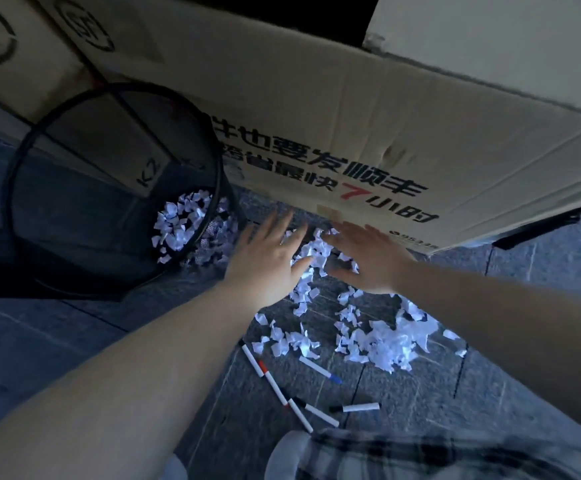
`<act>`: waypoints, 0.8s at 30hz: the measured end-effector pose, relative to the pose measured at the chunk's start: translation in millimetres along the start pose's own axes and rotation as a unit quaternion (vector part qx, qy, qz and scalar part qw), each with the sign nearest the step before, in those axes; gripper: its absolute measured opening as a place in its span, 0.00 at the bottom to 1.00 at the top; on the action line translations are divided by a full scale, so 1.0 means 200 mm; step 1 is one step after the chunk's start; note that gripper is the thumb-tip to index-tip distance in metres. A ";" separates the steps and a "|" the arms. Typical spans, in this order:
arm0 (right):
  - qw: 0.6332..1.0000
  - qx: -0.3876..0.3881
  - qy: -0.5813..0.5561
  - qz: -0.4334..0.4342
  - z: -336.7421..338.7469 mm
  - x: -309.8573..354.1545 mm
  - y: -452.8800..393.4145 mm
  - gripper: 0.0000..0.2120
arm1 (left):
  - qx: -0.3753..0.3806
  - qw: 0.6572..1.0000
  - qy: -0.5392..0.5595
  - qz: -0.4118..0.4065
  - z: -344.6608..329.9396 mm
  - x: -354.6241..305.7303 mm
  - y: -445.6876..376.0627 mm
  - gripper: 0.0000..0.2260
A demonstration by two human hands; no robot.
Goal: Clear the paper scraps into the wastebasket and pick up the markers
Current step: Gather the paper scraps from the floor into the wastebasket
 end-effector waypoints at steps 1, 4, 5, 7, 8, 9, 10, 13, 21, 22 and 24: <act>1.000 0.007 0.007 -0.003 -0.03 -0.02 -0.04 0.31 | -0.003 1.000 0.003 0.001 -0.05 0.02 -0.04 0.27; 1.000 0.026 0.005 -0.010 -0.13 -0.07 -0.16 0.34 | -0.015 1.000 0.008 0.008 -0.20 0.08 -0.14 0.28; 1.000 0.028 0.004 -0.010 -0.15 -0.08 -0.21 0.35 | -0.010 1.000 0.013 0.013 -0.25 0.11 -0.17 0.28; 1.000 0.021 0.008 -0.011 -0.20 -0.11 -0.30 0.36 | 0.002 0.999 0.026 0.023 -0.34 0.15 -0.23 0.29; 1.000 0.016 0.006 -0.011 -0.22 -0.11 -0.34 0.37 | 0.004 0.999 0.032 0.027 -0.39 0.18 -0.26 0.29; 1.000 0.011 0.001 -0.007 -0.23 -0.12 -0.38 0.37 | 0.005 0.999 0.038 0.030 -0.43 0.20 -0.28 0.30; 1.000 0.004 -0.005 -0.005 -0.25 -0.12 -0.42 0.38 | 0.004 0.999 0.043 0.032 -0.47 0.21 -0.31 0.31; 1.000 -0.012 -0.025 0.008 -0.30 -0.12 -0.51 0.38 | 0.015 0.997 0.065 0.043 -0.57 0.24 -0.38 0.34; 0.998 -0.018 0.021 0.051 -0.46 -0.02 -0.48 0.40 | 0.025 0.996 0.081 0.017 -0.76 0.17 -0.40 0.47; 0.998 -0.012 0.024 0.064 -0.49 -0.01 -0.45 0.41 | 0.025 0.997 0.066 0.003 -0.78 0.15 -0.38 0.48; 0.995 -0.001 0.040 0.091 -0.56 0.01 -0.38 0.42 | 0.022 0.998 0.046 -0.031 -0.82 0.09 -0.34 0.48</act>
Point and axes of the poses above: each hand's wrist, its own y-axis away from the middle knuckle, its own z-axis out of the back of the hand, x = y × z, the point moved 7 cm from there along -y, towards the middle knuckle, and after that the axes turned 11 degrees about x, right-handed, at the moved point
